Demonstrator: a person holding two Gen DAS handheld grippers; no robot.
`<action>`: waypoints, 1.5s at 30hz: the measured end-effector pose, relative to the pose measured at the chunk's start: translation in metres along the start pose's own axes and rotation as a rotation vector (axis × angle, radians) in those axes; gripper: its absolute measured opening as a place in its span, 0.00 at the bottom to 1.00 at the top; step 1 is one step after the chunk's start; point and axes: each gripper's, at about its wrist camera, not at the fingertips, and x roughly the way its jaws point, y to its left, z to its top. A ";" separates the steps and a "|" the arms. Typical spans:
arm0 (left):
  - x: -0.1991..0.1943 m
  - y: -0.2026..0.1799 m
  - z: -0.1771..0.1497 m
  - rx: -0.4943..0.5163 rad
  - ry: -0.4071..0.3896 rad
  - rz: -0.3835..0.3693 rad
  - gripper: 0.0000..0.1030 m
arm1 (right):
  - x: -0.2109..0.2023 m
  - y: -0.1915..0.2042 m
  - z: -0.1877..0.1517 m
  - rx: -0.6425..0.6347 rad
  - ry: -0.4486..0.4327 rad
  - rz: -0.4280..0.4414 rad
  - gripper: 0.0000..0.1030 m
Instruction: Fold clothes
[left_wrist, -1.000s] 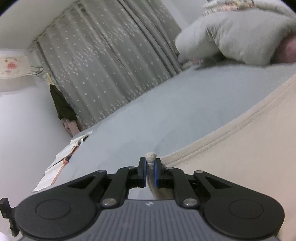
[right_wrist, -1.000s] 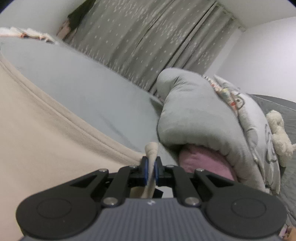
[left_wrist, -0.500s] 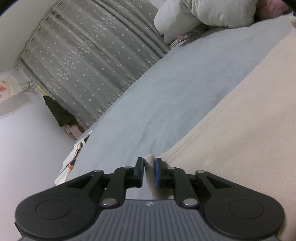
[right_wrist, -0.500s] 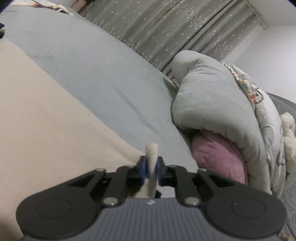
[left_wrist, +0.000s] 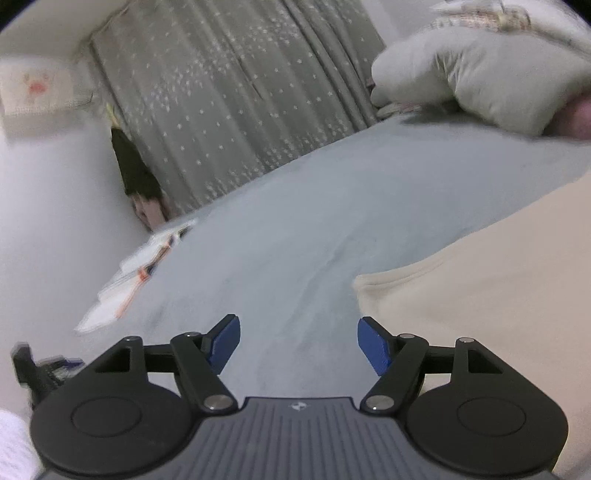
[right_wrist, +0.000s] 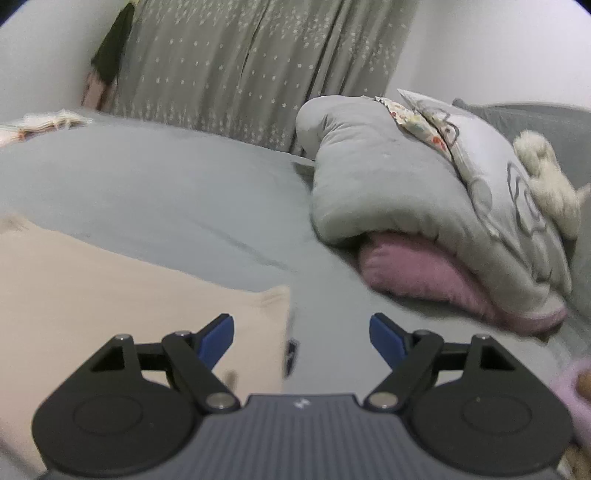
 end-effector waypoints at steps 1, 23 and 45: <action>-0.010 -0.001 -0.001 -0.018 -0.011 -0.015 0.68 | -0.009 0.003 -0.003 0.017 -0.005 0.022 0.77; -0.025 0.066 -0.078 -0.493 0.252 -0.328 0.79 | -0.044 -0.040 -0.045 0.219 0.151 0.223 0.81; 0.000 0.107 -0.135 -1.271 0.564 -0.631 0.59 | 0.009 -0.114 -0.090 1.054 0.380 0.466 0.58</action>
